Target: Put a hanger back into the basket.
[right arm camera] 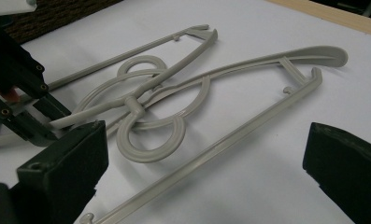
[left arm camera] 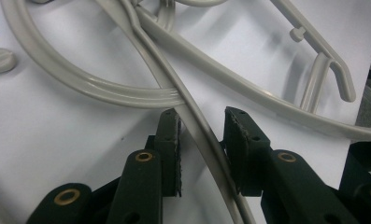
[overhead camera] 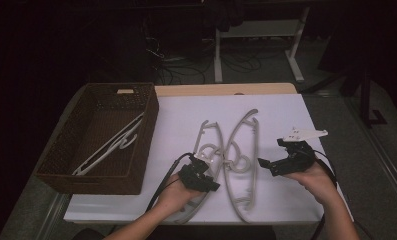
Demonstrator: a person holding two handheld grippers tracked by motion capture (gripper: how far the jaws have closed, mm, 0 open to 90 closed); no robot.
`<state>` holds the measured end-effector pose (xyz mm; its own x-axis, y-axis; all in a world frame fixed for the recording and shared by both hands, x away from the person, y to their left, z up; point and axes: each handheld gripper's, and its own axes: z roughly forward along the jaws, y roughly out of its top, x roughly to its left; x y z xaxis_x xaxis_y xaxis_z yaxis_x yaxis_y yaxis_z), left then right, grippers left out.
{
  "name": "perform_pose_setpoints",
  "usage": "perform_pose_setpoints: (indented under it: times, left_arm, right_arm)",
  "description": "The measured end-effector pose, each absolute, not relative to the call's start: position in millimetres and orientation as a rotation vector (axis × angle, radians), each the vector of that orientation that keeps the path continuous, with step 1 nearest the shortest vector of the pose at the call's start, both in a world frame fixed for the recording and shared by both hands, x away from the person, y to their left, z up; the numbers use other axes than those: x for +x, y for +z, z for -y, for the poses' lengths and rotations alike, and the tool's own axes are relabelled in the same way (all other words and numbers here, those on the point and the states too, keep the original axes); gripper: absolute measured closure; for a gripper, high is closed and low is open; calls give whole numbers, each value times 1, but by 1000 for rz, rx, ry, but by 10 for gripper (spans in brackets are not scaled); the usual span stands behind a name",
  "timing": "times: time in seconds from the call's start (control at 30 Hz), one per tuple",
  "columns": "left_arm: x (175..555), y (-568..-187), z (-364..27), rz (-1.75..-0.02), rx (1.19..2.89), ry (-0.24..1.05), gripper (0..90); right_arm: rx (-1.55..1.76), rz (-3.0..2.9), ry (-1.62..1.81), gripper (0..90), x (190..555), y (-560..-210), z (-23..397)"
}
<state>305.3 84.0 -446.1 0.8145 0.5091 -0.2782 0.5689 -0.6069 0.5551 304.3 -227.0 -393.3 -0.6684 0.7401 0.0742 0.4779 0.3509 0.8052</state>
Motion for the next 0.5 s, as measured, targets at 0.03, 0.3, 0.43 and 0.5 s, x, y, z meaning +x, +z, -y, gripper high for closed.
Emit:
perform_pose_setpoints:
  times: [0.03,0.3,0.43,0.5]
  left_arm:
    - [306,-446,-85,-793,2349,-124,685]
    - [309,-444,-102,-784,2382,-52,805]
    - [311,-443,-104,-772,2396,-23,819]
    - [310,-441,-104,-759,2403,-9,819]
  right_arm:
    - [1082,-2314,1226,2,304,-393,227]
    - [1084,-2312,1230,2,304,-393,227]
    - [1081,-2312,1229,2,304,-393,227]
    - [1083,-2311,1230,2,304,-393,227]
